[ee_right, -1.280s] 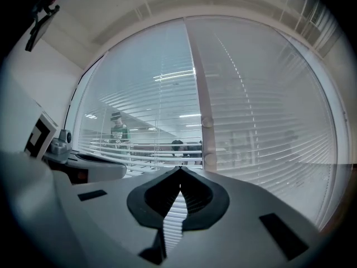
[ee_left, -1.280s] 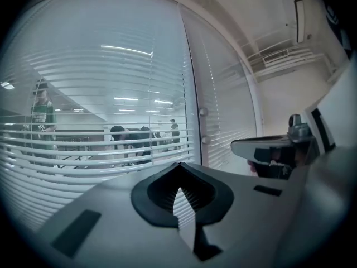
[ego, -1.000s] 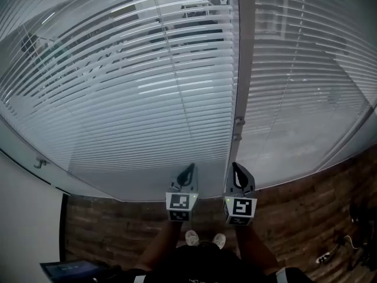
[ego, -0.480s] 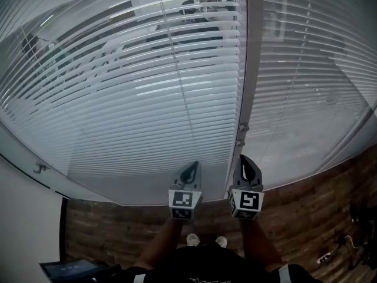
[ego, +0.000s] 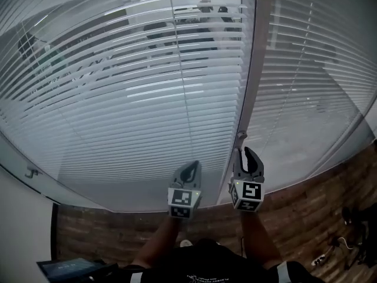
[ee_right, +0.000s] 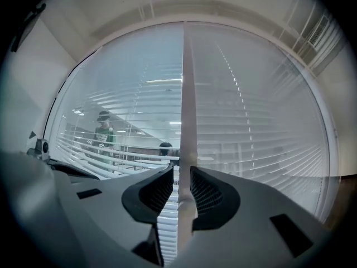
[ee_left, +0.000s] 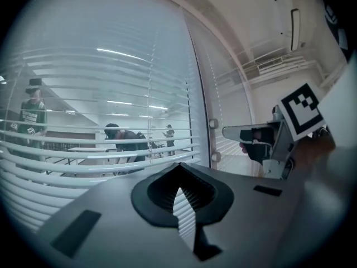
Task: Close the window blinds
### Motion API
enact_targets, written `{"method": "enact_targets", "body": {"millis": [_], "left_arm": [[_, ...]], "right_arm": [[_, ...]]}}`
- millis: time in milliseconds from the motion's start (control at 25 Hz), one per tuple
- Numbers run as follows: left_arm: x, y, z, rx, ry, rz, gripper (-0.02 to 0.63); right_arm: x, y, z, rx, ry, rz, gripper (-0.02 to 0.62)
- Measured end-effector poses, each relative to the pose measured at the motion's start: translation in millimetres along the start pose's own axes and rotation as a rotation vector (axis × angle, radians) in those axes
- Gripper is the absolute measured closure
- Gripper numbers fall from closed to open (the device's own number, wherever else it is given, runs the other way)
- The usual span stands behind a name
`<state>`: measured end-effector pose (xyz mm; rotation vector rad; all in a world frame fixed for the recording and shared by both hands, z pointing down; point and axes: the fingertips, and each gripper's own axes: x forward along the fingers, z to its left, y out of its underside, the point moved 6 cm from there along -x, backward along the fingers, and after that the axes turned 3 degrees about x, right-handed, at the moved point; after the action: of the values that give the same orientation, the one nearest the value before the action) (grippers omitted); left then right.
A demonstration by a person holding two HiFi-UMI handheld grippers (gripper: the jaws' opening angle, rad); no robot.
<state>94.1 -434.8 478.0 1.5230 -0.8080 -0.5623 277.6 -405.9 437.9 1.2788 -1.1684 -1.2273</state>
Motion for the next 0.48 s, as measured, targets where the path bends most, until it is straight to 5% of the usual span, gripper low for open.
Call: {"method": "enact_targets", "body": {"millis": [480], "left_arm": [[10,-3,11,0.004,0.024,-0.015,0.611]], "right_arm": [[28,-17,-10,0.057,0.009,-0.025,0.469]]}}
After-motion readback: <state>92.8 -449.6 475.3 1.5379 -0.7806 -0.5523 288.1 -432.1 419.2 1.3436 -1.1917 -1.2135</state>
